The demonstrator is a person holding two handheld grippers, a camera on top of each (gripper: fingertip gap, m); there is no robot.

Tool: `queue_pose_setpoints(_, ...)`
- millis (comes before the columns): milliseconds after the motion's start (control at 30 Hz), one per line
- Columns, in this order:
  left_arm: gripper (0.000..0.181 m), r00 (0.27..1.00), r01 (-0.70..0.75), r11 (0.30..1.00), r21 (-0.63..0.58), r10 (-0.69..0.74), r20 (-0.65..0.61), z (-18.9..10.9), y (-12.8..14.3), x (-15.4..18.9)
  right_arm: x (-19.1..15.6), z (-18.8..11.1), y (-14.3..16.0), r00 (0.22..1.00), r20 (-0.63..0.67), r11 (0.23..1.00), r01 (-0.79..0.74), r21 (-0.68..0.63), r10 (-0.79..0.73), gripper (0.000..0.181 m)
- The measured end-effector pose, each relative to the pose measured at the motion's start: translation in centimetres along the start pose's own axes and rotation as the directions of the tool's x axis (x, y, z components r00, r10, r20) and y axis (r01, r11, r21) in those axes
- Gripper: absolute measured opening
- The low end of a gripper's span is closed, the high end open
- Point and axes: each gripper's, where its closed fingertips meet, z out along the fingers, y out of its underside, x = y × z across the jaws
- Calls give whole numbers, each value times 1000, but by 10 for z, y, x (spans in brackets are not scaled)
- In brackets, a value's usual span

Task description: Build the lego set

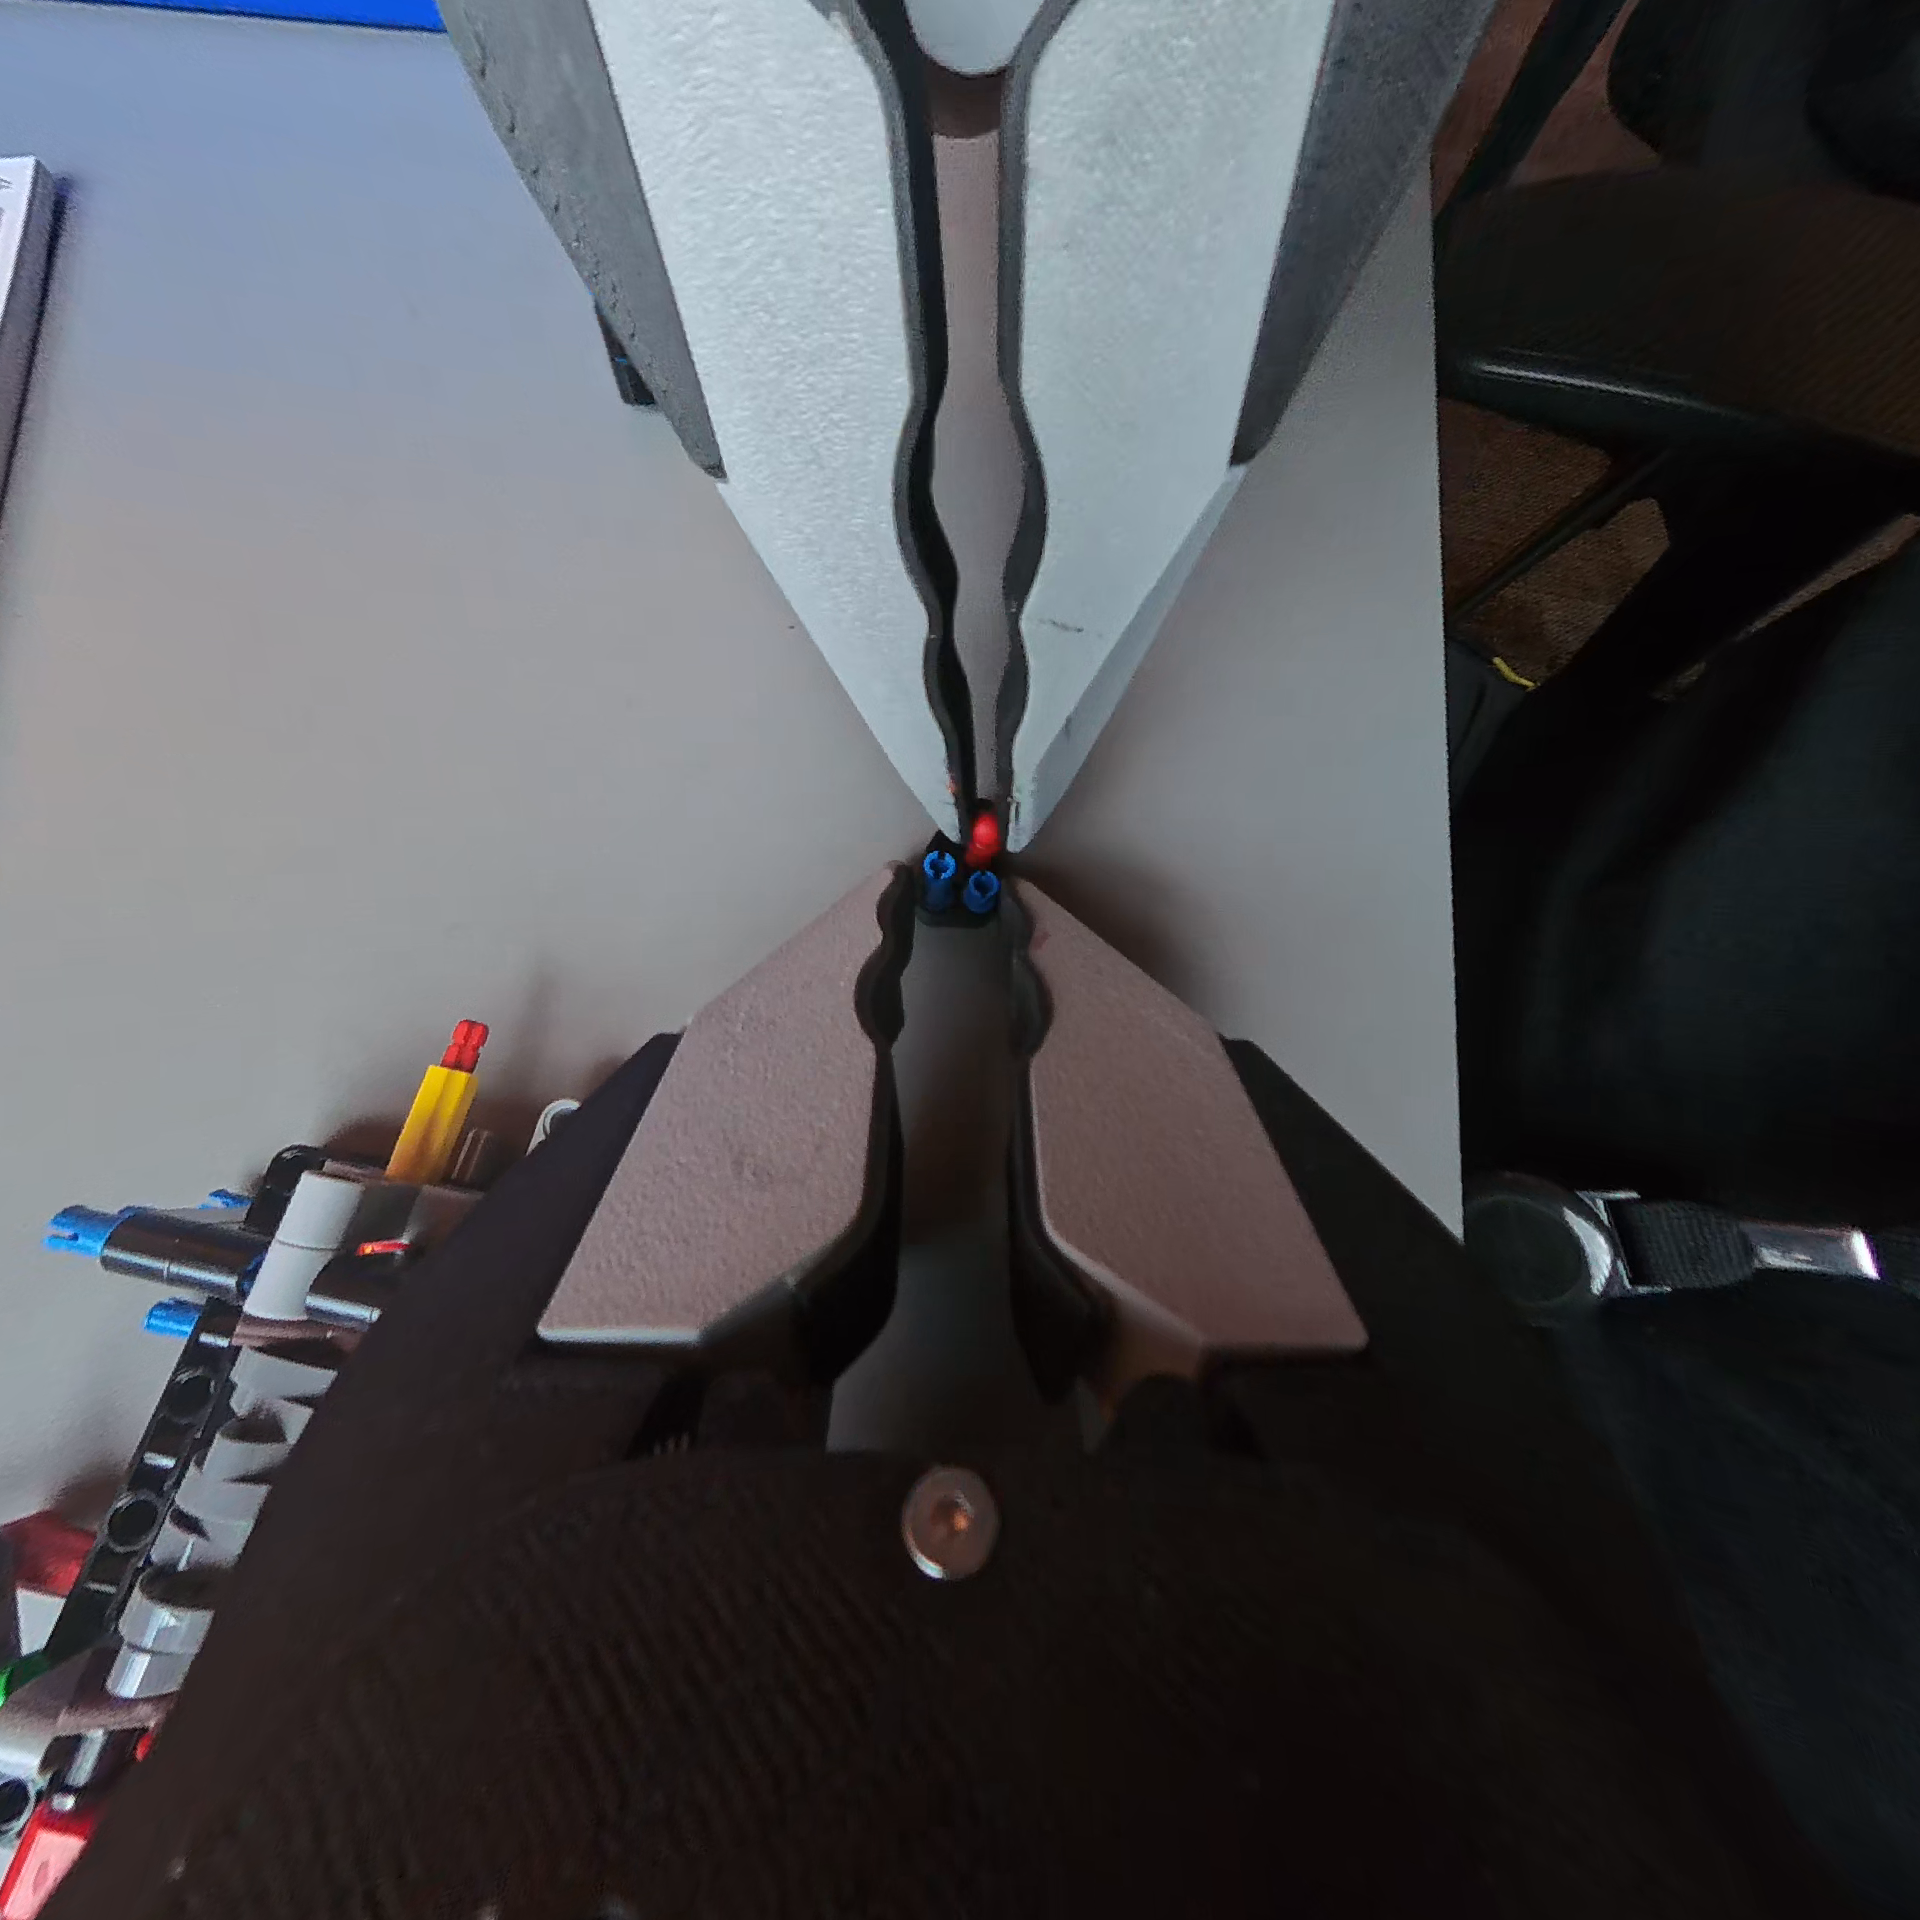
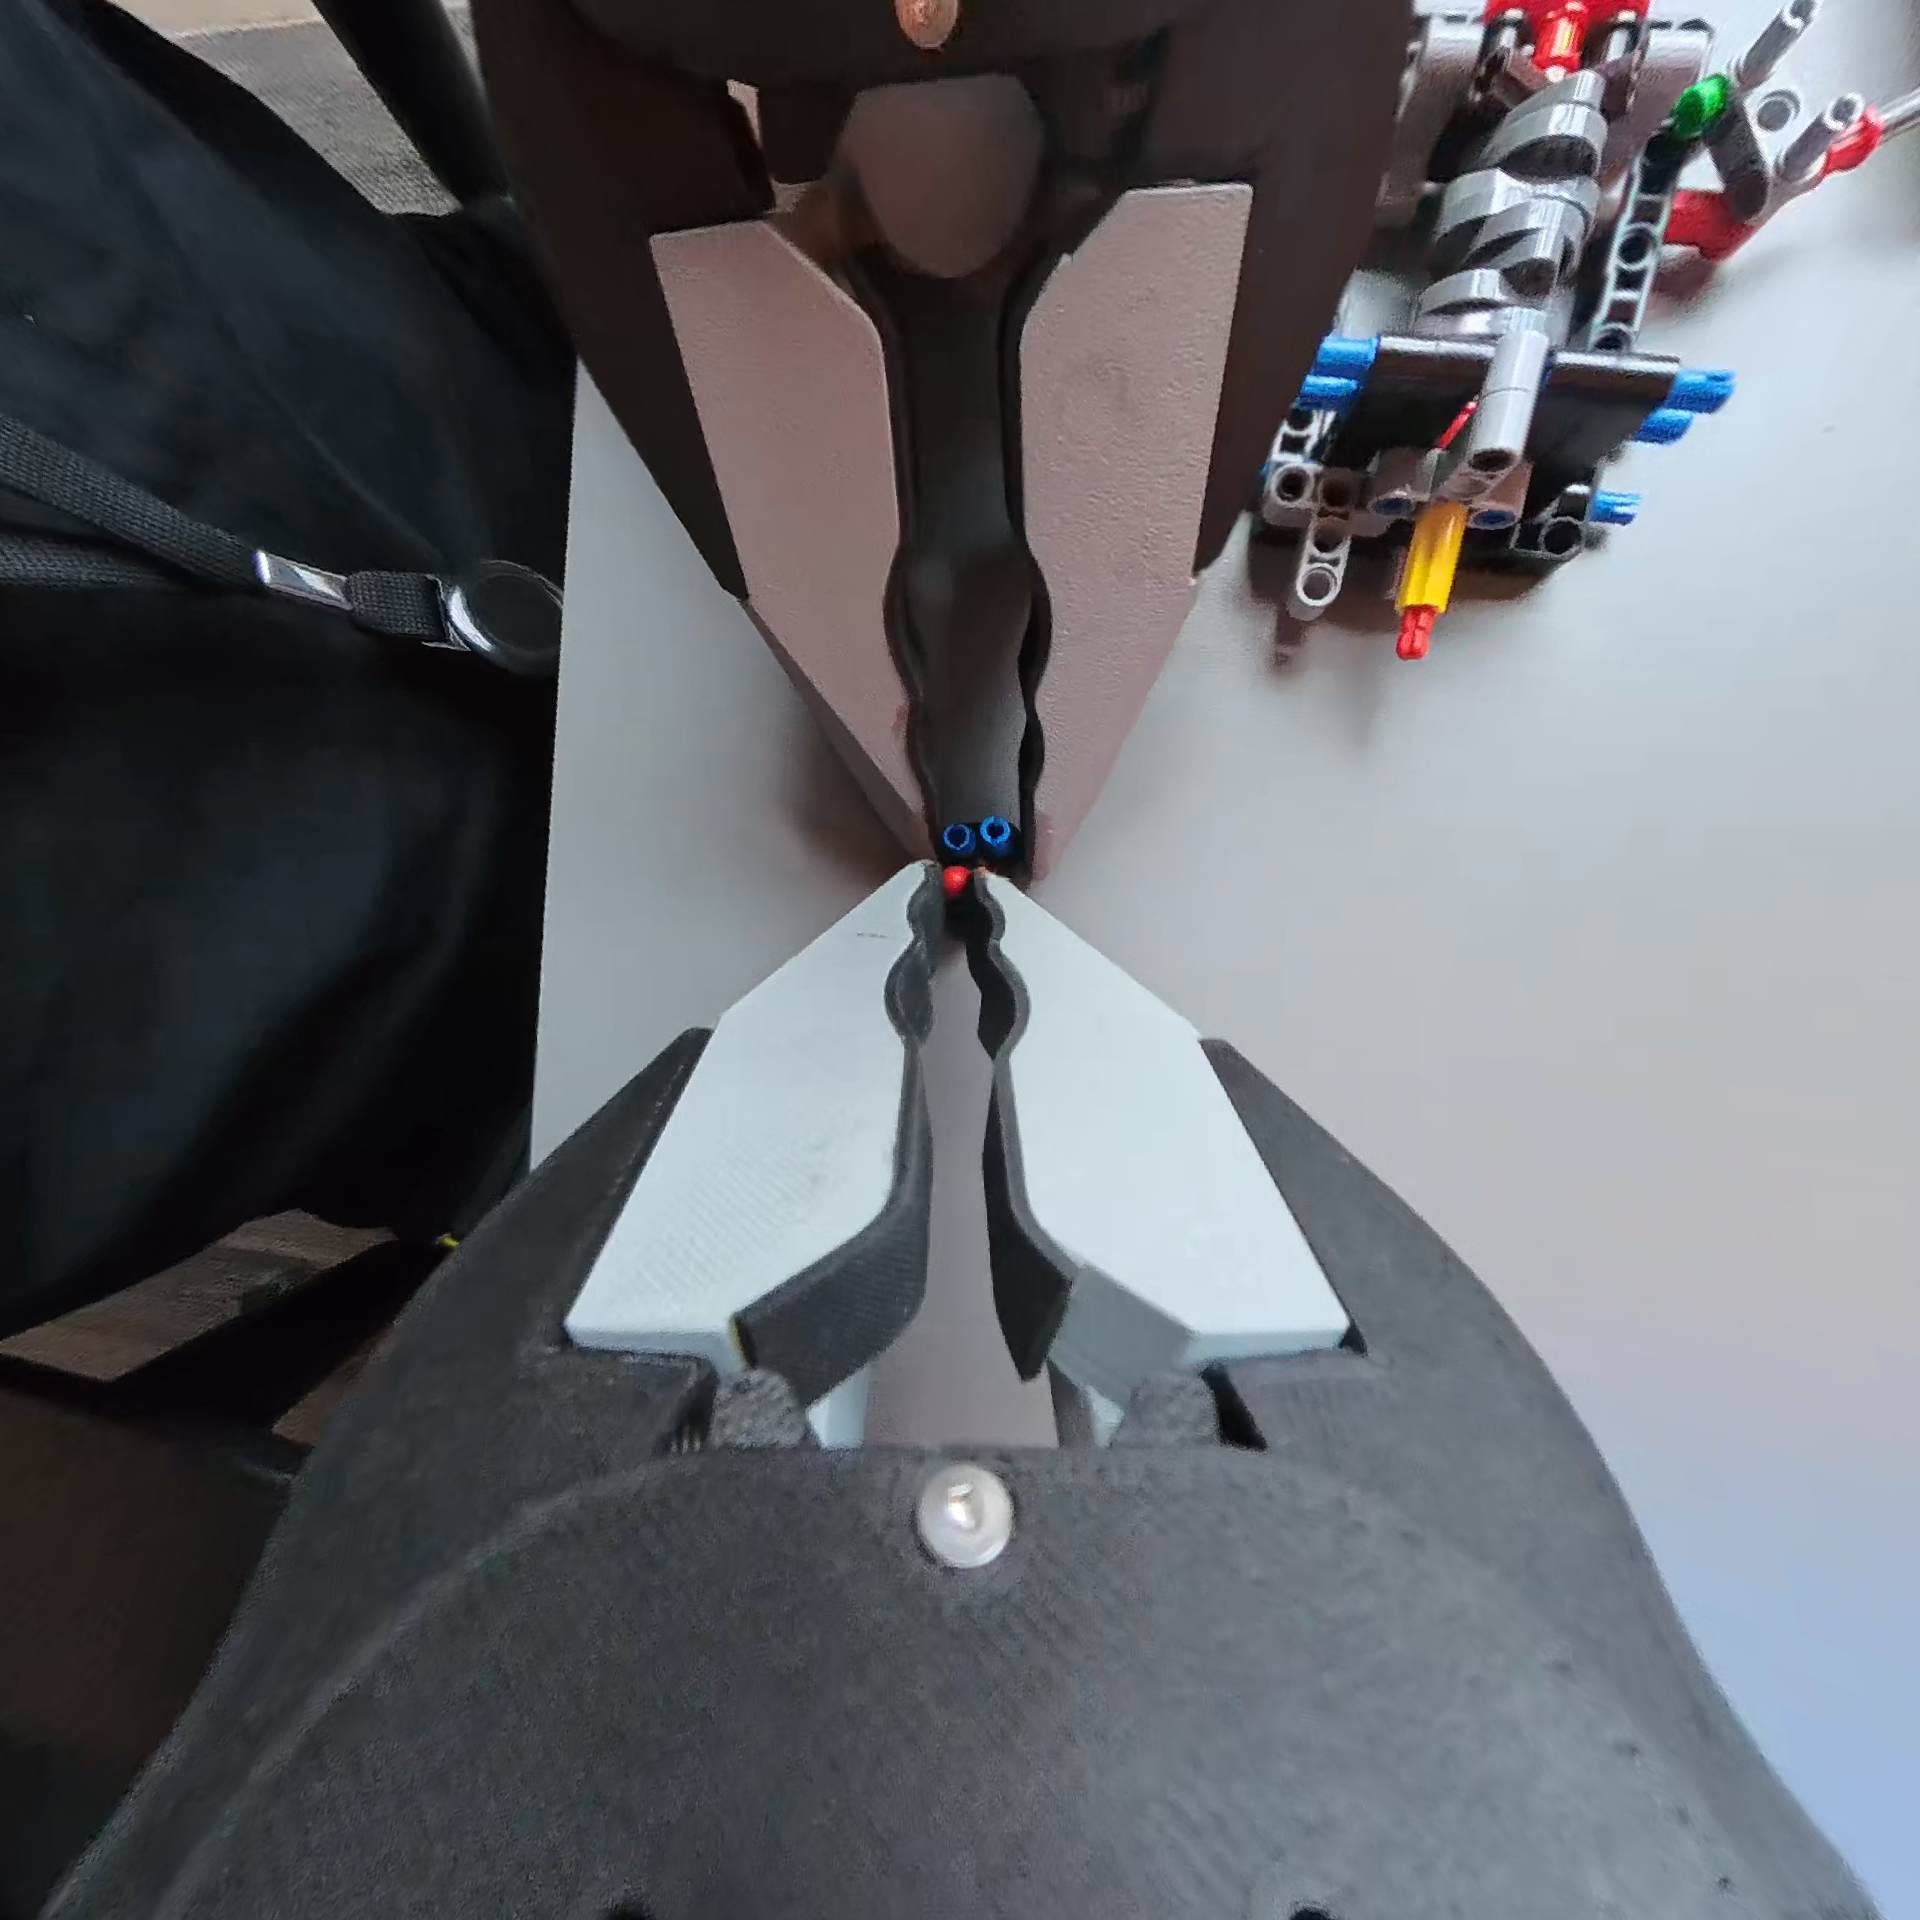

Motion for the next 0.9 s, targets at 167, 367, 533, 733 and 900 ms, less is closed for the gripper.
queue_pose_setpoints(167, 13, 1000, -1, 1000, 0, 1, 1, 0, 0, 0, 4, 0, 4, 1000, -14, 999, 9, -36, -10, 1)
queue_pose_setpoints(367, 13, 1000, 1, 1000, 0, -1, -1, 0, 0, 0, 4, -1, 3, 976, -144, 980, 146, -138, -166, 1)
queue_pose_setpoints(533, 13, 1000, 2, 1000, 0, -2, -2, 0, 0, 0, 3, 0, 0, 938, -202, 948, 241, -210, -283, 1)
queue_pose_setpoints(733, 13, 1000, -5, 1000, 0, 5, 0, 0, 0, 1, 1, 1, -2, 934, -157, 930, 278, -242, -320, 1)
queue_pose_setpoints(900, 13, 1000, -2, 1000, 0, 2, -10, 0, 0, 2, 4, 2, 11, 936, -163, 924, 257, -284, -311, 1)
